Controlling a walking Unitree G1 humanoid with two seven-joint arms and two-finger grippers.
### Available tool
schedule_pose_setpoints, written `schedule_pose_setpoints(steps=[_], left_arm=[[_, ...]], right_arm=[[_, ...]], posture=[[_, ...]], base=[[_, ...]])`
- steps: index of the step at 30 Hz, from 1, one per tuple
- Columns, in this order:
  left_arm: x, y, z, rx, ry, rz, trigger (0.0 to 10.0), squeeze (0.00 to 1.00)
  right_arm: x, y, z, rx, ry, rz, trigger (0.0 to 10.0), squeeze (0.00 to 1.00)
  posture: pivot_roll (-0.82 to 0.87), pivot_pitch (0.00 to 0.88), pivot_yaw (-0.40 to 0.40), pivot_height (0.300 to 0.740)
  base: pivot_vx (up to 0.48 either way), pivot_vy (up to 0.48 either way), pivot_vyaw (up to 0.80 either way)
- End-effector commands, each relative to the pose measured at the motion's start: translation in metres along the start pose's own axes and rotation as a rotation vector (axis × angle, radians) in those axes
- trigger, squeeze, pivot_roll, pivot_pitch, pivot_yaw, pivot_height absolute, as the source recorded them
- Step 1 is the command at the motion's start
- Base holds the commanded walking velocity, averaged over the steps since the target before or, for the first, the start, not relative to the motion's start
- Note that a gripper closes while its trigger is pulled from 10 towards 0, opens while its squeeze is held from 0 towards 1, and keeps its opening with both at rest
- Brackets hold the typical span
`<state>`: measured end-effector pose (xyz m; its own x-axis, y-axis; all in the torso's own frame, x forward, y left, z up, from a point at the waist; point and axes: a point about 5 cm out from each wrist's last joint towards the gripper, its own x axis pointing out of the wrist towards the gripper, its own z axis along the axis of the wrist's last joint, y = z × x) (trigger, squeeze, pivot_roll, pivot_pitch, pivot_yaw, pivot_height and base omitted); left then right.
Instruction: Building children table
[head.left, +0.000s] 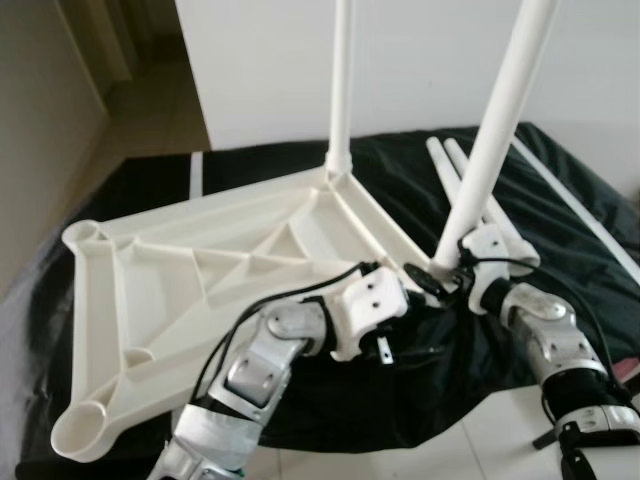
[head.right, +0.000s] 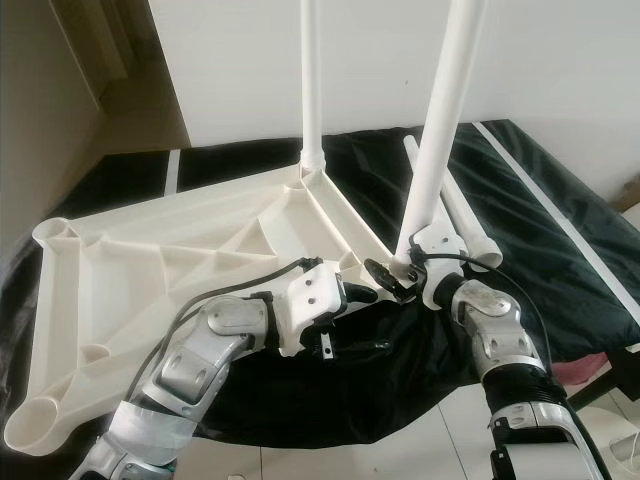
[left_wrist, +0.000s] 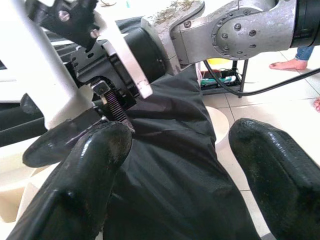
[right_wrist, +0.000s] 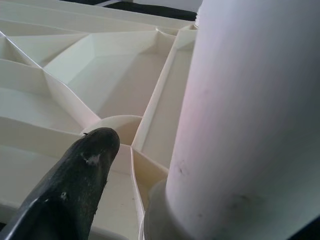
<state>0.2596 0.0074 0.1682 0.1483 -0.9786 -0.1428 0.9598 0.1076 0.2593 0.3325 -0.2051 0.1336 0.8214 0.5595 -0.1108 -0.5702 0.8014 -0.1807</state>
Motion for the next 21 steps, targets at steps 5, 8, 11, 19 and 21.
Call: schedule_pose_setpoints(steps=[5,8,11,19,21], left_arm=[[-0.0008,0.0072,0.0012,0.015,0.013,0.089,10.0,0.00],[-0.0012,0.0080,0.0015,0.017,0.013,0.092,10.0,0.00],[-0.0014,0.0085,0.0017,0.018,0.014,0.096,10.0,0.00],[-0.0018,0.0085,0.0017,0.017,0.014,0.100,10.0,0.00],[-0.0020,0.0084,0.0014,0.016,0.015,0.103,10.0,0.00]], right_arm=[[0.0048,-0.0031,0.0107,-0.011,-0.048,0.033,10.0,0.00],[0.0066,-0.0038,0.0135,-0.006,-0.061,0.040,8.4,0.00],[0.0078,-0.0042,0.0147,-0.007,-0.065,0.046,4.1,0.00],[0.0072,-0.0047,0.0103,-0.004,-0.040,0.055,0.0,0.00],[0.0063,-0.0056,0.0070,0.006,-0.025,0.048,0.0,0.00]], posture=[[0.02,0.000,0.011,0.740],[0.02,0.000,0.011,0.740],[0.02,0.000,0.010,0.740],[0.03,0.000,0.007,0.740],[0.03,0.000,0.007,0.740]], base=[[0.000,0.000,0.00],[0.000,0.000,0.00],[0.000,0.000,0.00],[0.000,0.000,0.00],[0.000,0.000,0.00]])
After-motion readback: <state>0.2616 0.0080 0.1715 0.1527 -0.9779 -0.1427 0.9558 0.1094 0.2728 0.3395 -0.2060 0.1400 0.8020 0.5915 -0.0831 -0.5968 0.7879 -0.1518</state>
